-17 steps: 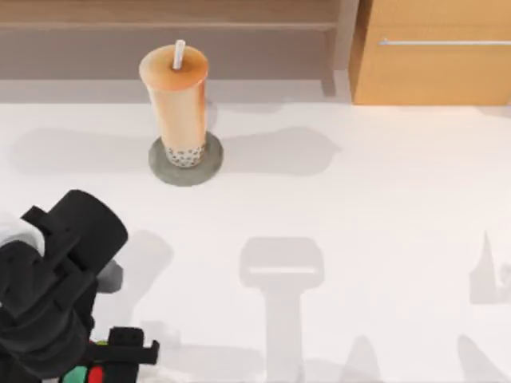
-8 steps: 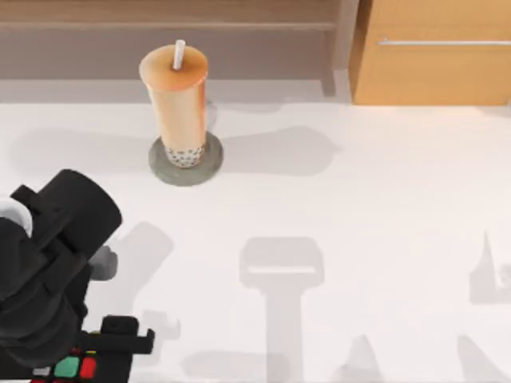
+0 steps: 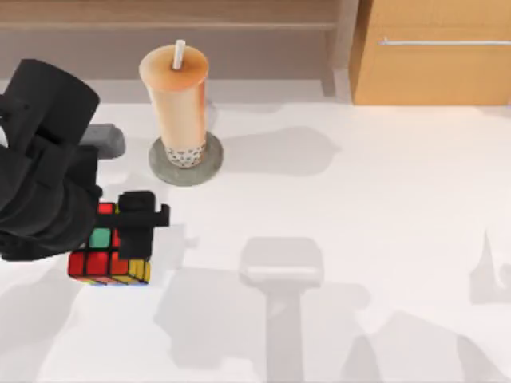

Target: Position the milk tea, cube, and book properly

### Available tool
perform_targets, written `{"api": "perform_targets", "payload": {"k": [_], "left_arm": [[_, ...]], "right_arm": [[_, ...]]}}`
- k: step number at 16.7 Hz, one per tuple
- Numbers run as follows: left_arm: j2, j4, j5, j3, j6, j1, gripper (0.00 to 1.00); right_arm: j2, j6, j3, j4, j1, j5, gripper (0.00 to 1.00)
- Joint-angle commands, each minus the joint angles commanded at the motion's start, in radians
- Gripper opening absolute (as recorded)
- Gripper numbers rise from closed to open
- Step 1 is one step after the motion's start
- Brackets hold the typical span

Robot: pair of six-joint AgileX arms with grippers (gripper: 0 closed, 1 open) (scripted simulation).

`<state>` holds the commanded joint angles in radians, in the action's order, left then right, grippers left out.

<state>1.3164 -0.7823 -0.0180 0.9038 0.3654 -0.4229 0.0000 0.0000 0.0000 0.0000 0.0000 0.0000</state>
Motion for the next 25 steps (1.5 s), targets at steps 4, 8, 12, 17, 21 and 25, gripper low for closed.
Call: {"api": "perform_targets", "payload": {"k": [4,8,12,17,21,25], "left_arm": [[0.074,0.315,-0.010,0.158,-0.128,0.144,0.00],[0.124,0.642,-0.020,0.313,-0.261,0.294,0.00],[0.151,0.849,-0.029,0.433,-0.358,0.408,0.00],[0.161,0.893,-0.032,0.463,-0.381,0.436,0.00],[0.161,0.906,-0.028,0.476,-0.375,0.446,0.00],[0.252,0.977,-0.022,0.615,-0.355,0.500,0.00]], "right_arm": [[0.000,0.000,0.000,0.000,0.000,0.000,1.00],[0.000,0.000,0.000,0.000,0.000,0.000,1.00],[0.000,0.000,0.000,0.000,0.000,0.000,1.00],[0.000,0.000,0.000,0.000,0.000,0.000,1.00],[0.000,0.000,0.000,0.000,0.000,0.000,1.00],[0.000,0.000,0.000,0.000,0.000,0.000,1.00]]}}
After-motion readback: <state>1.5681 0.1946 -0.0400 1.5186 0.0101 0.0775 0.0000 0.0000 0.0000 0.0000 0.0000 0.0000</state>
